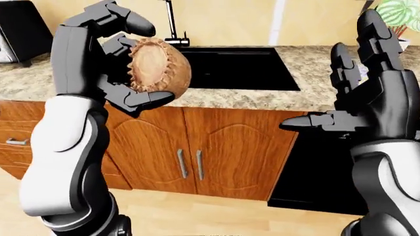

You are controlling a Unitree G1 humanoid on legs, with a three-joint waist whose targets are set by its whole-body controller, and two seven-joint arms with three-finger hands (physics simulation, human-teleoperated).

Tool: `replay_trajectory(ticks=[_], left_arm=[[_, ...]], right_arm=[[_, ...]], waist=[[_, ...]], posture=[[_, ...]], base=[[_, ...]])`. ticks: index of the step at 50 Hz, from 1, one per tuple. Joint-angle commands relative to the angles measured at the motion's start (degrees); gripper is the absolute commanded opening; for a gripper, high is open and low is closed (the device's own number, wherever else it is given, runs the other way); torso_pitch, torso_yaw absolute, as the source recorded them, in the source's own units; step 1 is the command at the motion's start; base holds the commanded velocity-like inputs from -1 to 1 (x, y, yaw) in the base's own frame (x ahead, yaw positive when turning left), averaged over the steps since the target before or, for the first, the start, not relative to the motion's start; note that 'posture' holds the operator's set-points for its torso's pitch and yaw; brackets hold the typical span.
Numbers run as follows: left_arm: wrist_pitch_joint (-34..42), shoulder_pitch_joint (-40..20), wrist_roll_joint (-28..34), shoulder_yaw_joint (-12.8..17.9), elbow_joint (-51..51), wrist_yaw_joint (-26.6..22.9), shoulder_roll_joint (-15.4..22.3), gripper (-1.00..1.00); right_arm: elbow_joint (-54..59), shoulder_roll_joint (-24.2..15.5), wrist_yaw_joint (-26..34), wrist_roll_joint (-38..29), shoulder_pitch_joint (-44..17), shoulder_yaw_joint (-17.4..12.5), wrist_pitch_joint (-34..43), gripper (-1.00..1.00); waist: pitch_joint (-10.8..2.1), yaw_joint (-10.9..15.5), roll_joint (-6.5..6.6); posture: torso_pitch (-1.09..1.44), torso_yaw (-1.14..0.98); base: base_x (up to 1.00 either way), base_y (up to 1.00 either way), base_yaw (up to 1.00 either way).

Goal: Place the pastries on the plates.

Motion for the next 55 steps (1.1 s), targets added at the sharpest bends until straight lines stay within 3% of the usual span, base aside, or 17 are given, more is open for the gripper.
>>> replay_trajectory(ticks=[1,2,12,14,15,21,23,25,26,36,38,39,40,44,46,47,55], left_arm=[[-0.72,-0.91,0.13,1.07,-0.34,0.55,0.66,-1.0],[-1.2,-0.78,0.21,0.98,-0.06,0.73,0.73,-1.0],[-2.09,-0.74,0.16,1.0,0.75,1.51,1.04,-1.0],[-2.0,-0.73,0.06,1.18,0.6,1.64,1.1,-1.0],[-2.07,-0.67,0.13,1.1,0.64,1.74,1.13,-1.0],[-1.79,-0.82,-0.01,0.83,0.47,1.75,1.22,-1.0],[-1.15,-0.76,-0.25,1.11,-0.14,1.5,1.2,-1.0],[-1.01,-0.87,-0.41,1.32,-0.2,1.43,1.47,-1.0],[-0.99,-0.8,-0.44,1.42,-0.28,1.47,1.5,-1.0],[-1.41,-0.28,-0.17,1.21,-0.23,1.24,1.39,-1.0],[-1.14,0.09,-0.13,1.25,-0.74,0.97,1.58,-1.0],[-1.02,-0.22,-0.17,1.32,-0.62,0.95,1.59,-1.0],[-1.18,-0.36,-0.06,1.14,-0.38,0.85,1.7,-1.0],[-1.27,-0.9,0.31,0.94,0.23,0.58,1.86,-1.0],[-1.09,-1.64,0.44,0.88,0.54,0.49,1.96,-1.0],[-1.07,-1.71,0.47,0.95,0.59,0.39,2.01,-1.0],[-0.75,-1.15,0.52,1.51,-0.19,0.11,2.19,-1.0]], right_arm=[[-0.01,-0.05,0.02,0.36,-1.03,0.39,-0.41,1.0],[0.01,-0.12,-0.07,0.3,-1.14,0.58,-0.33,1.0],[0.22,-0.05,0.03,-0.15,-0.97,0.96,-0.67,1.0],[0.63,0.04,0.0,-0.58,-0.87,1.31,-1.2,1.0],[0.82,0.09,0.11,-0.82,-0.61,1.54,-1.54,1.0],[0.6,0.32,0.44,-0.66,-0.23,0.88,-1.56,1.0],[0.57,0.29,0.48,-0.7,-0.32,0.95,-1.47,1.0],[0.63,0.35,0.39,-0.41,-0.73,0.67,-1.21,1.0],[0.57,0.45,0.35,-0.27,-0.64,0.69,-1.25,1.0],[0.37,0.27,0.12,0.14,-0.34,0.49,-1.25,1.0],[0.34,0.27,0.18,0.32,-0.11,0.19,-1.42,1.0],[0.38,0.26,0.08,0.36,-0.17,0.27,-1.44,1.0],[0.51,0.11,0.03,0.18,-0.19,0.54,-1.64,1.0],[0.66,0.12,-0.08,0.51,-1.11,0.35,-1.29,1.0],[0.84,-0.19,-0.16,0.39,-1.2,0.55,-1.44,1.0],[0.8,-0.29,-0.16,0.48,-1.44,0.47,-1.35,1.0],[0.77,-0.12,-0.44,0.74,-1.31,0.55,-1.44,1.0]], waist=[[-1.62,0.86,3.52],[-0.57,1.05,1.09],[0.6,1.8,-4.04],[-0.46,1.69,-6.66],[0.41,0.65,-5.29],[-1.07,0.18,-5.29],[-0.43,0.11,-2.88],[-1.84,1.04,3.6],[-0.96,1.33,0.96],[0.53,2.11,-3.83],[-0.5,1.96,-6.39],[0.44,0.91,-5.18],[0.55,1.32,-6.42],[-1.22,0.4,-4.34],[-0.5,0.16,-1.31],[-0.76,0.69,2.51],[0.06,1.8,-1.44]], posture=[[-0.14,-0.01],[-0.14,-0.01],[-0.14,-0.01],[-0.14,-0.01],[-0.14,-0.01],[-0.14,-0.01],[-0.14,-0.01],[-0.14,-0.01],[-0.14,-0.01],[-0.14,-0.01],[-0.14,-0.01],[-0.14,-0.01],[-0.14,-0.01],[-0.14,-0.01],[-0.14,-0.01],[-0.14,-0.01],[-0.14,-0.01]], base=[[0.15,0.8,0.0],[0.16,0.8,0.0],[0.15,0.8,0.0],[0.15,0.8,0.0],[0.15,0.8,0.0],[0.15,0.8,0.0],[0.16,0.8,0.0],[0.15,0.8,0.0],[0.15,0.8,0.0],[0.15,0.8,0.0],[0.15,0.8,0.0],[0.15,0.8,0.0],[0.15,0.62,0.0],[0.15,0.5,0.0],[0.23,0.45,0.0],[0.27,0.43,0.0],[0.27,0.42,0.0]])
